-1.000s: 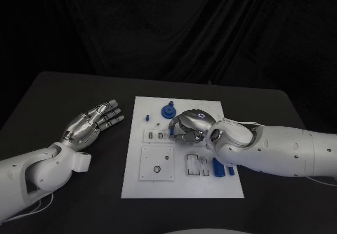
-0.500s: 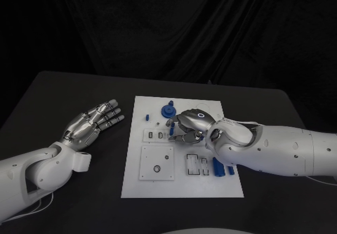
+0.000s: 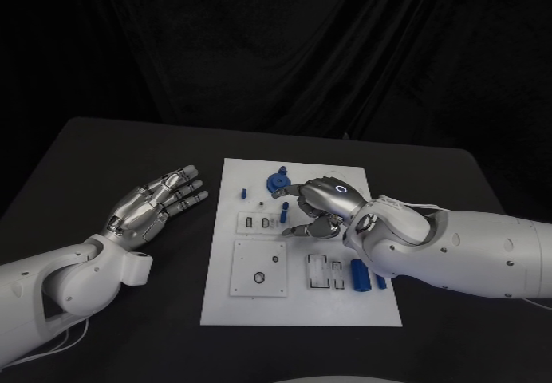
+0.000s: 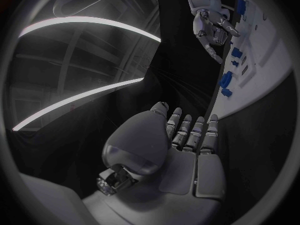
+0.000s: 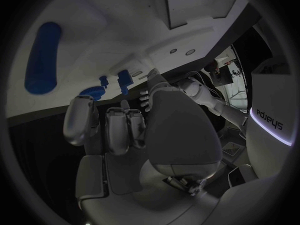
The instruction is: Assemble the parts on the task board
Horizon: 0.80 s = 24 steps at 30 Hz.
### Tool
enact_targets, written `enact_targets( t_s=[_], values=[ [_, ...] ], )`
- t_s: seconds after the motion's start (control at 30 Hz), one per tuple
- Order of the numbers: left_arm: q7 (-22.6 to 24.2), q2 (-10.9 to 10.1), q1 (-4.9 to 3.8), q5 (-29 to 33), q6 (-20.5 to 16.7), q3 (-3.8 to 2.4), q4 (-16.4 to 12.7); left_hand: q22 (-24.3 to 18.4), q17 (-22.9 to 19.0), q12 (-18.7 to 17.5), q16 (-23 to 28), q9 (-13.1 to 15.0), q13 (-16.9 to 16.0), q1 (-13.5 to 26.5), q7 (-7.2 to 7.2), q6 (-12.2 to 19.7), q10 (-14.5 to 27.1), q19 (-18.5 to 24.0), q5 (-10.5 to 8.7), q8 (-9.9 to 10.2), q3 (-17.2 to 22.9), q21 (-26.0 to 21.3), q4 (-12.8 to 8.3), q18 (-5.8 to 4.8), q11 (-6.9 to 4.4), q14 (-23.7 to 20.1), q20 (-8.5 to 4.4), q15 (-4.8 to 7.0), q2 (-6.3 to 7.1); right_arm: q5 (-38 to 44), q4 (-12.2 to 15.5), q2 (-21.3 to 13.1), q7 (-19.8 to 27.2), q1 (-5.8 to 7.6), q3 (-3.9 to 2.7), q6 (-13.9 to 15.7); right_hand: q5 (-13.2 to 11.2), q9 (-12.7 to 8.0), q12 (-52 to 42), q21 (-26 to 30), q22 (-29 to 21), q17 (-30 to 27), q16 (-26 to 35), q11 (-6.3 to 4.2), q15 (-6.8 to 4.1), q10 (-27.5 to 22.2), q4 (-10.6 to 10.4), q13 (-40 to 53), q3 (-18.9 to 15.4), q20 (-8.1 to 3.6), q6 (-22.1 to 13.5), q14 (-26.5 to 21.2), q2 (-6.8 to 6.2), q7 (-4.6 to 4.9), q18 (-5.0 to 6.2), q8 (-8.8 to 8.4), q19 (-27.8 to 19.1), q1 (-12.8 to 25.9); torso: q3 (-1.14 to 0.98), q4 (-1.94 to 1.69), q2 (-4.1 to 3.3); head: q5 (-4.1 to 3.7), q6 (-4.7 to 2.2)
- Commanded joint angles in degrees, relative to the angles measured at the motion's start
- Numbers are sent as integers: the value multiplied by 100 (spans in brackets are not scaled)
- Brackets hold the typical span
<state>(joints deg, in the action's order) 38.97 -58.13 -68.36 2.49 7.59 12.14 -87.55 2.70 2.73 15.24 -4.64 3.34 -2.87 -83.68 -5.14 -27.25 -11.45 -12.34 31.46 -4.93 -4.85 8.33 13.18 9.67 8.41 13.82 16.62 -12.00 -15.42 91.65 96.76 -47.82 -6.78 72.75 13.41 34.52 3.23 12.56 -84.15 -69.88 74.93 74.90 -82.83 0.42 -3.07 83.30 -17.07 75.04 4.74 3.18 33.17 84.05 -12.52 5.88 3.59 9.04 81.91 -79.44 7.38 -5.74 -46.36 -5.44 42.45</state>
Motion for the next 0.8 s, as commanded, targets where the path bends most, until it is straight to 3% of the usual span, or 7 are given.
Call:
enact_targets(
  t_s=[0.03, 0.2, 0.37, 0.43, 0.53, 0.63, 0.8],
  values=[
    [276, -47, -42, -480, -396, -6, -145, 17, 1, 16, 9, -1, -8, -60, -7, 24, 3, -58, 34, 21, 60, 38, 2, -143, 32, 32, 34, -70, -22, -202, 141, -141, 224, 151, -19, 496, -1, 21, 6, 17, 884, 549, 23, 4, -10, -25, 18, 470, 100, -8, 240, 264, 120, 17, 76, 61, -15, -92, -7, 2, 0, 37, -54],
    [1, -36, -239, -657, -587, -6, -154, 32, -27, -128, -4, -29, 29, -39, -89, 248, 189, -170, 12, 104, 129, 90, 47, -312, 221, -49, 25, -237, 19, -756, 181, -393, 493, 491, -5, 514, 307, -43, -59, -42, 931, 564, 16, -9, -14, 41, 71, 582, 375, -4, 657, 271, 471, 3, 62, 152, 25, -566, -4, -6, -3, 103, -202],
    [-356, 99, -562, -957, -648, -5, 25, 41, -26, -89, -65, -24, 24, 0, -124, 236, 200, -237, -65, 111, 126, 123, 132, -367, 297, -2, 19, -279, 47, -1079, 120, -647, 582, 786, 41, 519, 418, -67, -78, -56, 944, 572, 11, 15, 3, 56, 81, 611, 404, 6, 794, 273, 550, 34, 56, 181, 35, -631, -12, -14, 25, 129, -345],
    [-544, 199, -703, -1132, -670, -5, 139, 108, 58, 229, -370, -3, -31, 20, -176, 98, -78, -571, -172, 82, 108, 320, 281, -384, 471, 521, 7, -295, 80, -1136, 82, -735, 570, 853, 54, 512, 435, -74, -86, -76, 954, 574, 9, 14, 3, 64, 84, 622, 413, 8, 867, 275, 588, 34, 52, 199, 45, -651, -21, -16, 43, 172, -392],
    [-825, 369, -872, -1509, -702, -5, 327, 192, 189, 886, -973, 9, -140, 68, -236, -21, -655, -1033, -295, 69, 63, 588, 348, -421, 650, 1437, -5, -327, 92, -1187, -1, -817, 557, 907, 65, 504, 424, -68, -88, -62, 957, 563, 20, 38, 20, 60, 71, 623, 408, 20, 1135, 270, 656, 65, 52, 287, 43, -637, -66, -21, 106, 228, -377],
    [-1012, 552, -995, -2203, -784, -5, 516, 244, 205, 1282, -1271, 38, -244, 390, -279, -264, -1057, -1387, -738, 20, -173, 788, 366, -397, 771, 1669, -20, -284, 37, -1246, -98, -859, 538, 926, 71, 482, 418, -72, -96, -48, 955, 555, 26, 50, 28, 68, 73, 637, 410, 27, 1215, 268, 682, 76, 55, 303, 40, -643, -105, -13, 164, 304, -332],
    [-1471, 935, -1134, -3633, -1024, -5, 785, 436, 530, 2017, -2156, 73, -638, 542, -369, -637, -1867, -2532, -1182, -45, -496, 1325, 358, -125, 636, 2580, -55, -3, 18, -1318, -223, -937, 477, 915, 76, 454, 412, -72, -121, -93, 970, 577, 8, 75, 47, 97, 64, 675, 409, 40, 1385, 281, 730, 93, 45, 341, 64, -636, -199, -27, 351, 388, -189]
  ],
)
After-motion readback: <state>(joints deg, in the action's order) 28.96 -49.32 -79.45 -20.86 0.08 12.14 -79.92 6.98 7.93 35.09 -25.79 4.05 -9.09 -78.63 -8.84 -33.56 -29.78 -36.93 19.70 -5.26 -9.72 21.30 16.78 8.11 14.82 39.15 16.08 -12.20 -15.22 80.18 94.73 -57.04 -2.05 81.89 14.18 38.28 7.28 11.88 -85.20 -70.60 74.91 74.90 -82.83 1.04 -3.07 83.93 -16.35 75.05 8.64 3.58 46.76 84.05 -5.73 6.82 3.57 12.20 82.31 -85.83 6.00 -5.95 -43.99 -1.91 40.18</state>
